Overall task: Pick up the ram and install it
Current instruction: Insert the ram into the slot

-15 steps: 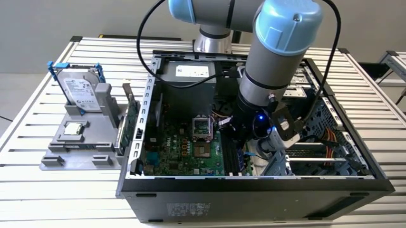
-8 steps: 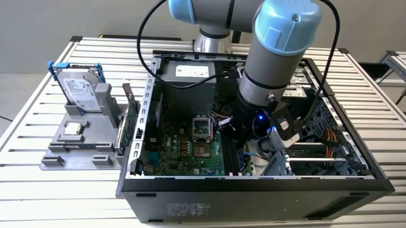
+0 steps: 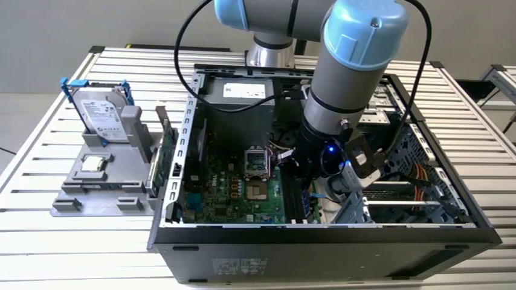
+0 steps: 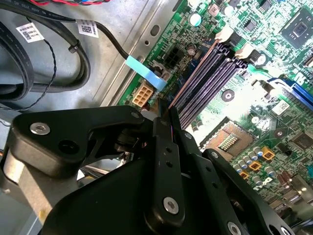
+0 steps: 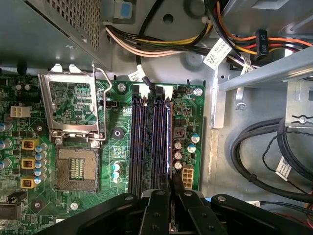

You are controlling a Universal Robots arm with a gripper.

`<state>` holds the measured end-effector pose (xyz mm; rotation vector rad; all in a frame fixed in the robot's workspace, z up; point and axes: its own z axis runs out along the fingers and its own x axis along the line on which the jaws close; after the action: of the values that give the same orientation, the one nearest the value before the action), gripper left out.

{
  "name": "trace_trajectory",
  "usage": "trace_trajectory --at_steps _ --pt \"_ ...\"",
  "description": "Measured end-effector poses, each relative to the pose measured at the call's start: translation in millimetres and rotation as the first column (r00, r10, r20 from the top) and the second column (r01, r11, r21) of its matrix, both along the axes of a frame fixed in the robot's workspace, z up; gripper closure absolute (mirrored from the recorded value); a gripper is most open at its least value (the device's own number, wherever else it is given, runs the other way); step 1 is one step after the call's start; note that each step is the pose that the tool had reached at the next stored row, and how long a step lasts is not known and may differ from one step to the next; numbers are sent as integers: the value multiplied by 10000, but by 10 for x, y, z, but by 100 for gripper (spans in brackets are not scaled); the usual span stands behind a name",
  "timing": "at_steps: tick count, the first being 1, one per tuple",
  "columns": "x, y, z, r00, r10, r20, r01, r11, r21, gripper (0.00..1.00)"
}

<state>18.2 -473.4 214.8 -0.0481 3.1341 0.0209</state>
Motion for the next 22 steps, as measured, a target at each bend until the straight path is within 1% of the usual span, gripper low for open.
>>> trace_trajectory --at_steps 12,18,21,22 --pt "0 0 1 10000 -22 -1 22 10000 0 100" --pt "0 1 29 10000 -38 2 38 10000 1 100" --pt "-1 0 34 10000 -78 1 78 9999 -126 100" --pt "-1 0 40 10000 -80 0 80 9999 -150 100"
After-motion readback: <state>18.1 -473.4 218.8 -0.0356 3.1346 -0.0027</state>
